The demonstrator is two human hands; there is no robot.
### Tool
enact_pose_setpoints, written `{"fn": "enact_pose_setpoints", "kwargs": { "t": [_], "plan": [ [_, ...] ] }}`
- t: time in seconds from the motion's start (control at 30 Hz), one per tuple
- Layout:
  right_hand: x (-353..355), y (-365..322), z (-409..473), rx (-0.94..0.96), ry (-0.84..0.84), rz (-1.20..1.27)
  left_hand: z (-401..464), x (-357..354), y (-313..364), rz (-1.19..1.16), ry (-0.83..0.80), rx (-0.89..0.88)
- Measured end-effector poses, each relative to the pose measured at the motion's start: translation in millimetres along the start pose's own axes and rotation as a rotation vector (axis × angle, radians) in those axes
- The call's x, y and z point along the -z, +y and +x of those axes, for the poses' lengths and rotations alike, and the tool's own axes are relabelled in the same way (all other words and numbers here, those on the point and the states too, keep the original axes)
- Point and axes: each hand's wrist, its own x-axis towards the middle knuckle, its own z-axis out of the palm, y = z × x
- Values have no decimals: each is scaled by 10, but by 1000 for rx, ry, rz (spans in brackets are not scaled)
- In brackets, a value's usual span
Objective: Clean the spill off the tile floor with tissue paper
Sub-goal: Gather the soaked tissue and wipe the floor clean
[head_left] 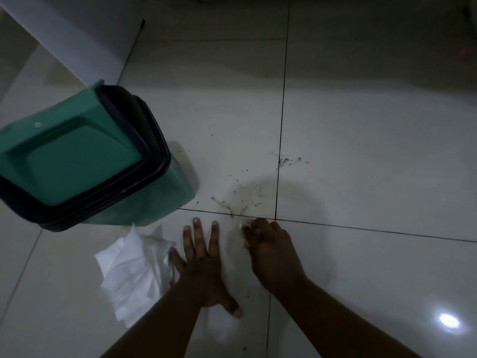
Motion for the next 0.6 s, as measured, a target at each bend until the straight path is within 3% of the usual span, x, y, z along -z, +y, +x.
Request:
{"fn": "enact_pose_setpoints", "kwargs": {
  "t": [0.13,0.33,0.6],
  "plan": [
    [-78,-88,-39,105,-39,-13,-12,11,11,6,5,-12],
    [-26,-11,208,-102,49,67,-15,3,0,-3,3,-12],
    [-49,-59,103,51,-40,46,14,39,29,20,-32,33]
  ]
}}
